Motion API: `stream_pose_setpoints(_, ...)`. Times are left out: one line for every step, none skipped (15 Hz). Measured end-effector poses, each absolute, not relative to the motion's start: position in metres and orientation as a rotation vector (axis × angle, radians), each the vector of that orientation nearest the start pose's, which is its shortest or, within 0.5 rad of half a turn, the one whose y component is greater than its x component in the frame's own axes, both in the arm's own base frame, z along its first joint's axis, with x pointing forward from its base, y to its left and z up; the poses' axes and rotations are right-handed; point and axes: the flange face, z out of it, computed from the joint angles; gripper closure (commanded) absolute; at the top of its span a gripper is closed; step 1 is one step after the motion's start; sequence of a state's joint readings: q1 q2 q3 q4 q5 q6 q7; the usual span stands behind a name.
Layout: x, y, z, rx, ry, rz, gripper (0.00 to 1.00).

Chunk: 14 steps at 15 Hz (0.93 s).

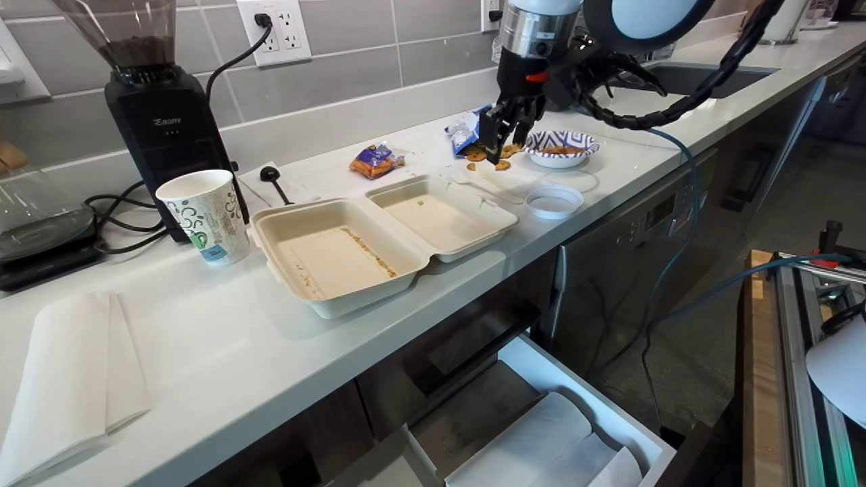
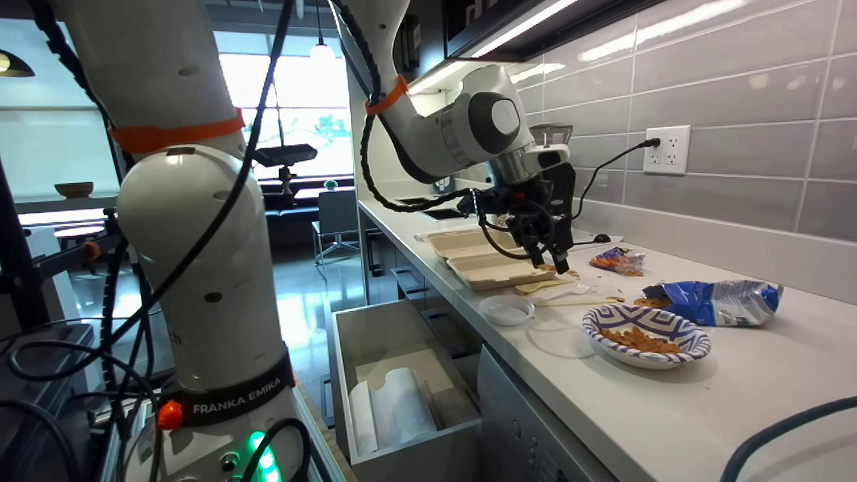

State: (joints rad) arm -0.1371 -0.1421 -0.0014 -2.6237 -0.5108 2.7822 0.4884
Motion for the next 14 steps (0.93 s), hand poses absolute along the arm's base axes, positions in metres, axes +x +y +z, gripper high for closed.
stream_pose_setpoints(0.448, -0.032, 0.325, -3.274, 0.246, -0.549, 0.48)
stream_pose_setpoints(0.449, -0.024, 0.326, -3.272, 0.208, -0.549, 0.47)
stream_pose_setpoints(0.450, -0.016, 0.326, -3.269, 0.169, -0.549, 0.46)
stream_pose_setpoints(0.451, -0.008, 0.327, -3.266, 0.133, -0.549, 0.45)
stream_pose_setpoints(0.451, 0.000, 0.327, -3.261, 0.098, -0.549, 0.45)
stream_pose_setpoints(0.452, 0.007, 0.328, -3.257, 0.063, -0.549, 0.45)
stream_pose_setpoints(0.452, 0.014, 0.329, -3.253, 0.026, -0.549, 0.45)
stream_pose_setpoints(0.453, 0.022, 0.329, -3.248, -0.014, -0.548, 0.45)
stream_pose_setpoints(0.452, 0.030, 0.330, -3.242, -0.057, -0.548, 0.45)
stream_pose_setpoints(0.452, 0.040, 0.330, -3.237, -0.104, -0.548, 0.46)
stream_pose_setpoints(0.451, 0.049, 0.330, -3.231, -0.151, -0.547, 0.46)
stream_pose_setpoints(0.450, 0.060, 0.330, -3.223, -0.202, -0.544, 0.46)
stream_pose_setpoints(0.449, 0.070, 0.330, -3.216, -0.254, -0.538, 0.46)
stream_pose_setpoints(0.447, 0.081, 0.330, -3.209, -0.309, -0.530, 0.30)
